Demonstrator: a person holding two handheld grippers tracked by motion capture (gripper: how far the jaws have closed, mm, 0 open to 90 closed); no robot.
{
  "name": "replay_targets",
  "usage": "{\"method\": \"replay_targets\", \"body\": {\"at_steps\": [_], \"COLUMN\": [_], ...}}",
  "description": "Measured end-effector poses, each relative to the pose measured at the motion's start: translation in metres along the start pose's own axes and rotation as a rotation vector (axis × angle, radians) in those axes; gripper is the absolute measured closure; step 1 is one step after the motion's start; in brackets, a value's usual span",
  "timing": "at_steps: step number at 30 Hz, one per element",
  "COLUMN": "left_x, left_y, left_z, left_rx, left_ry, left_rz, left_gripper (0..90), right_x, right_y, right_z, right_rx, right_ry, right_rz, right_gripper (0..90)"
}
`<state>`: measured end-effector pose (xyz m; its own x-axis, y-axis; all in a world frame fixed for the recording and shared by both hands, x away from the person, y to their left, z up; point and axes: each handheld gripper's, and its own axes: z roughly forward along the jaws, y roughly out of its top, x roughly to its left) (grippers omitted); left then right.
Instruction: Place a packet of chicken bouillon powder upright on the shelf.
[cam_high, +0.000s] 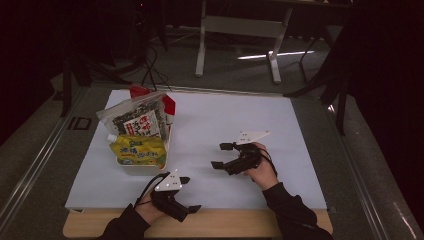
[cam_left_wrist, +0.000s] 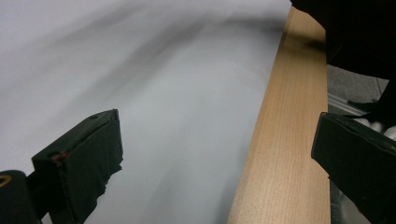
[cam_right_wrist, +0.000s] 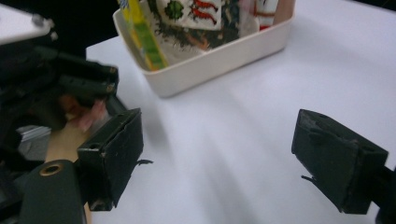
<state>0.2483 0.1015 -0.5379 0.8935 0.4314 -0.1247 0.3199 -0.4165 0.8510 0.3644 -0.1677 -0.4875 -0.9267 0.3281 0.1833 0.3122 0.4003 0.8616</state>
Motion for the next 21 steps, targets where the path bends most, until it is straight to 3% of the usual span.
{"method": "replay_targets", "body": {"at_steps": [15,21], "left_x": [-0.001,0.000], "left_y": [0.000,0.000], "left_z": [0.000,0.000], "left_rx": [0.002,0.001], "left_ry": [0.000,0.000], "left_rz": [0.002,-0.001], "left_gripper": [3.1,3.1], "right_x": [-0.004,-0.001], "right_y": [-0.042,-0.055], "right_z": [-0.025,-0.031], "right_rx": [0.004,0.030], "right_ry": [-0.070,-0.095], "right_rz": [0.031,0.031], "right_gripper": [16.0,15.3]}}
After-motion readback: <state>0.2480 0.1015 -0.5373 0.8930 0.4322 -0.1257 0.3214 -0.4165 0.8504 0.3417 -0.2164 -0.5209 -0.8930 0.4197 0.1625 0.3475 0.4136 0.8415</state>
